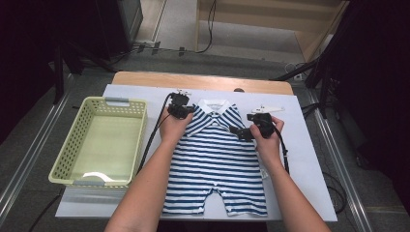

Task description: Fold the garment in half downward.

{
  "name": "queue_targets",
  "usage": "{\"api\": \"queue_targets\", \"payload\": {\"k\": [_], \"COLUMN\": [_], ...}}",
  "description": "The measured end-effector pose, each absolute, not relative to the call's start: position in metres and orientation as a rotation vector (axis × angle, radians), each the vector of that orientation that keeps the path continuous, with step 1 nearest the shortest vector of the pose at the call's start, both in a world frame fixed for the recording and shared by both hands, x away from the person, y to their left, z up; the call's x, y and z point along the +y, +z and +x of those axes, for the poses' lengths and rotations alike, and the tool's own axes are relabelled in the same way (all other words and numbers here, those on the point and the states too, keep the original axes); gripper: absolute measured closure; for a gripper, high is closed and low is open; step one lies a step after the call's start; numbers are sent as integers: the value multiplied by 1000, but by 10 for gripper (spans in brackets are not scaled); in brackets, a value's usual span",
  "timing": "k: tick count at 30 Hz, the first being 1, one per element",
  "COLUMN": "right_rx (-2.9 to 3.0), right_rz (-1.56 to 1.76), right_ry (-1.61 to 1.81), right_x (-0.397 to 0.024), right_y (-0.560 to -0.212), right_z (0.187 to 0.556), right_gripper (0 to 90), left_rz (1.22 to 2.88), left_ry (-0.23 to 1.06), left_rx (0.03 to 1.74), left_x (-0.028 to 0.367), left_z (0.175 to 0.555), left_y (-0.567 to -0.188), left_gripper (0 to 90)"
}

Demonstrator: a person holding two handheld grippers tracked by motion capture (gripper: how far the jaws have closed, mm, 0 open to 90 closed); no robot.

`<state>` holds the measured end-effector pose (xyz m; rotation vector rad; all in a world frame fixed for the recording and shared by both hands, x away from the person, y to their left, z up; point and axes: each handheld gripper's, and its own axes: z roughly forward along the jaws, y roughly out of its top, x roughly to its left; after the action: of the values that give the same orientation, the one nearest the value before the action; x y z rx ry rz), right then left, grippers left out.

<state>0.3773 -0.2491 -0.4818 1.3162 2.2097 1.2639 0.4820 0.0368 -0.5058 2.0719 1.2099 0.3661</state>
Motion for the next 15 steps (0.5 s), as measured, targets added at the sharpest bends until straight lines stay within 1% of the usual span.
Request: {"api": "queue_targets", "payload": {"k": [5,6,7,9,15], "right_rx": [2220,2209,2179,2154,2138], "right_rz": [1353,1369,1395,1426,1530], "right_ry": [1259,1257,1240,1206,1105], "right_x": [-248,-248,-248,-248,-250], "right_y": [-481,-480,-480,-481,-489], "right_z": [397,401,405,413,433], "right_gripper": [0,38,119,136,274], "left_rz": [2071,2069,2066,2063,2060], "left_ry": [359,356,353,349,343], "left_rx": [1211,1210,1212,1218,1216], "left_x": [37,38,38,38,38], "left_z": [482,482,482,483,483], "left_y": [-506,-506,-506,-506,-506], "left_gripper": [879,879,879,879,879]}}
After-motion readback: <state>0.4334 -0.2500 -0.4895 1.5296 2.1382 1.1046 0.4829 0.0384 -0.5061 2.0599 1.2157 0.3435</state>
